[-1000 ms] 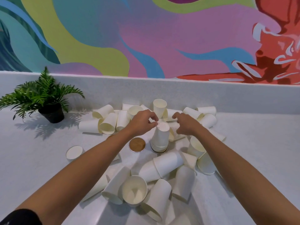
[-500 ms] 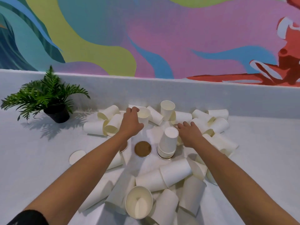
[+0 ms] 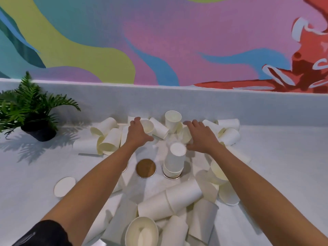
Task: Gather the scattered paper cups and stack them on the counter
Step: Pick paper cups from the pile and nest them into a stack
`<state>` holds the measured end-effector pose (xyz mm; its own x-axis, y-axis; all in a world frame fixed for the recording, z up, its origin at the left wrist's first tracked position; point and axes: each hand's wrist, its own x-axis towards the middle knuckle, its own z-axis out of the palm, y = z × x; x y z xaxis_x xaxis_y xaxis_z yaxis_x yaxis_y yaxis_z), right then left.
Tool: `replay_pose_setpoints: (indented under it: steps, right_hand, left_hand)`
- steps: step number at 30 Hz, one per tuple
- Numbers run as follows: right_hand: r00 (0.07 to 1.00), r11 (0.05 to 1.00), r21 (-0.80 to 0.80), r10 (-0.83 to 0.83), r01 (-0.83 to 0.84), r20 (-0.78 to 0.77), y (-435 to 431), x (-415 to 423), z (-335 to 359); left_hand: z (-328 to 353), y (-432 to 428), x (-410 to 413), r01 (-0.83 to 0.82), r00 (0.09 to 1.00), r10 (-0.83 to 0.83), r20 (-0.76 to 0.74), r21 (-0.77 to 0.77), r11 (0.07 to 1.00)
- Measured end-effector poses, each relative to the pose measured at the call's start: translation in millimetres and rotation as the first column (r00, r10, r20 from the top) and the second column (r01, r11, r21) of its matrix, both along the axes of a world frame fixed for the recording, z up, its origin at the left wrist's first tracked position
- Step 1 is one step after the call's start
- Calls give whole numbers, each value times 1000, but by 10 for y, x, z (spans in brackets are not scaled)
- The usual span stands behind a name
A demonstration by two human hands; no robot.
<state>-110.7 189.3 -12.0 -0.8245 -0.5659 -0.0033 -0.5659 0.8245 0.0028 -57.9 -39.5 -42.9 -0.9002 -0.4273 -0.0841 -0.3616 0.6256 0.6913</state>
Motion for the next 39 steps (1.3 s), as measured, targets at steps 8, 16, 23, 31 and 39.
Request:
replay_pose_setpoints:
  steps: [8,16,23,31,39]
  right_hand:
    - [993,814,-569,-101,117,60,-173,8,451]
    - [969,454,-856,-85,247,234,-592,177,586]
    - [972,635,-746,-38,201,230,-611,257,523]
    - [916,758,-620,77,203,393,-474,200,543]
    - [994,980,197,41,-20,-102,-196,-270,12]
  left_hand:
    - [52,74,-30,-26,989,38,-146,80,996]
    - [311,246,98,145,969,-112,-222,138,980]
    - [466,348,150,206,943,-163,-292,122,971]
    - [467,382,79,125,940,-62,-337,171,977]
    - [340,282,19,50,963,1,-271,179,983]
